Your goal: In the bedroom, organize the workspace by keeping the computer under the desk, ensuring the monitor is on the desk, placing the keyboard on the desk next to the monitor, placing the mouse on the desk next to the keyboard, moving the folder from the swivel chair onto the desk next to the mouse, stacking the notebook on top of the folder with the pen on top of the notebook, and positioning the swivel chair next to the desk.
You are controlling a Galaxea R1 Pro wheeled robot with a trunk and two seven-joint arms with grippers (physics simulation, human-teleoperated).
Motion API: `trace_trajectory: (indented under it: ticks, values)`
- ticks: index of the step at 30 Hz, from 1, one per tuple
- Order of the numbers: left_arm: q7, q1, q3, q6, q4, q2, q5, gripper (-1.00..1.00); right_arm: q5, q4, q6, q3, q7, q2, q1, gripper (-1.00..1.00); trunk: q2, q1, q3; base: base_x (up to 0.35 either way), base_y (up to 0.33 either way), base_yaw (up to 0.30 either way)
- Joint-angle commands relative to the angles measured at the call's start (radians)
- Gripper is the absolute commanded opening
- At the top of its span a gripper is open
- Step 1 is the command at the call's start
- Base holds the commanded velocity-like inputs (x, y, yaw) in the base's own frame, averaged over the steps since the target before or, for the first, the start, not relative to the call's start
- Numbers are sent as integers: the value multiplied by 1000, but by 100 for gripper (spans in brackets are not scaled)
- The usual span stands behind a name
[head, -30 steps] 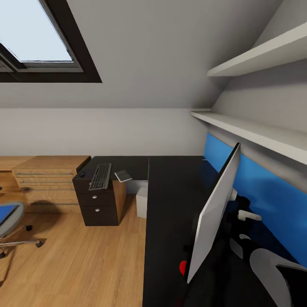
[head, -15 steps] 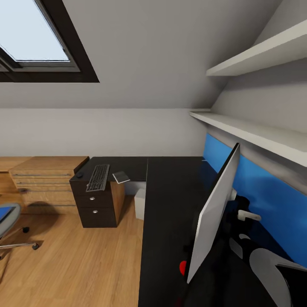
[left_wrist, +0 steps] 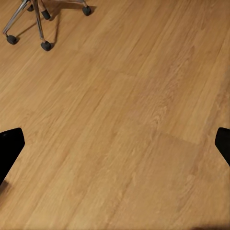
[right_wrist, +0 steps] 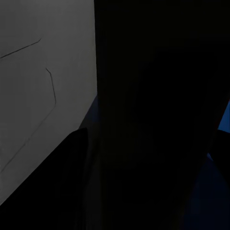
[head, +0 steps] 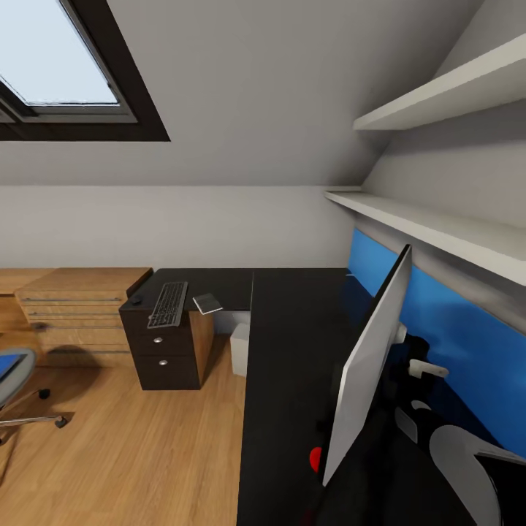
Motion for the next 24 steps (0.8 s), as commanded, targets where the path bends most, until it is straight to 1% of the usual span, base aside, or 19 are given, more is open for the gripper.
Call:
trace_trajectory:
  ticks: [1,12,17,24]
  values:
    - [6,1,-8,-1,-3,1,5,100,-41,5,-6,-1,-1,-1,0,-100,-1,0,-1,0,0,0]
    - [7,0,-8,0,-3,-2,5,100,-41,4,-4,-1,-2,-7,0,-100,-1,0,-1,0,0,0]
    - [7,0,-7,0,-3,-8,5,100,-41,4,-3,-2,-2,-10,0,-100,-1,0,-1,0,0,0]
    - [7,0,-7,0,-3,-9,5,100,-42,3,-9,-1,0,-9,0,-100,-1,0,-1,0,0,0]
